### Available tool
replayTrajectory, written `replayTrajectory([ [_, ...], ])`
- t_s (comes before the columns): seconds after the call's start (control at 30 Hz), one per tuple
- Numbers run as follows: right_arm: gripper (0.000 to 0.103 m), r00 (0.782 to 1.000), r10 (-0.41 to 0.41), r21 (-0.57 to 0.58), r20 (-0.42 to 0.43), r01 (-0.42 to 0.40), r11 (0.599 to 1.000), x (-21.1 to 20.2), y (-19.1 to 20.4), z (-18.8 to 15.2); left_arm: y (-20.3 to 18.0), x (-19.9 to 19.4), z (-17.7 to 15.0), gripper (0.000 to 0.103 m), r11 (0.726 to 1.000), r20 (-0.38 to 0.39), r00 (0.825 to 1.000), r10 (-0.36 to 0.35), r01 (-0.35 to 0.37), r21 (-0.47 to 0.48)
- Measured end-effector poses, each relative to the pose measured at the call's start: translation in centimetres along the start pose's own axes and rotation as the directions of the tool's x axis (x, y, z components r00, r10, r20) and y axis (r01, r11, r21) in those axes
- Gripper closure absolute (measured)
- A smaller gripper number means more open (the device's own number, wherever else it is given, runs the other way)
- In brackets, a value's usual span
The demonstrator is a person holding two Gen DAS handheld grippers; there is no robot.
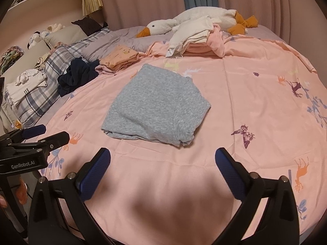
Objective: Fold small clothes
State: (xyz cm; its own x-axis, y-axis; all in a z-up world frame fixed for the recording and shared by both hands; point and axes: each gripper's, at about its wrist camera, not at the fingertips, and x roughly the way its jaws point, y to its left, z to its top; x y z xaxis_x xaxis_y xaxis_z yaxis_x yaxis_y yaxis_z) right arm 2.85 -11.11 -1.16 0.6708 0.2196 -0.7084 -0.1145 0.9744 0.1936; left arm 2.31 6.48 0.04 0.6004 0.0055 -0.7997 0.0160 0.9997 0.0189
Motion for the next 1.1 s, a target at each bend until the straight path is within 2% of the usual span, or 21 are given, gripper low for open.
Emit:
replayTrajectory([
  [0.1,0.0,1.0,-0.002,-0.006,0.008,0.002,1.0,-0.4,0.3,0.2,0.0,-0.1,0.0,0.009,1.0,-0.008,1.0,0.0,0.0,-0.007],
  [0.27,0.0,1.0,0.005,-0.006,0.012,-0.005,1.0,-0.7,0.6,0.2,-0.3,-0.3,0.0,0.009,0.998,0.002,0.998,0.055,-0.055,0.008],
  [1.1,0.0,1.0,0.003,0.016,-0.024,-0.002,1.0,0.4,0.4,-0.6,-0.4,0.2,-0.2,0.009,0.999,-0.019,0.999,0.032,-0.032,0.016],
])
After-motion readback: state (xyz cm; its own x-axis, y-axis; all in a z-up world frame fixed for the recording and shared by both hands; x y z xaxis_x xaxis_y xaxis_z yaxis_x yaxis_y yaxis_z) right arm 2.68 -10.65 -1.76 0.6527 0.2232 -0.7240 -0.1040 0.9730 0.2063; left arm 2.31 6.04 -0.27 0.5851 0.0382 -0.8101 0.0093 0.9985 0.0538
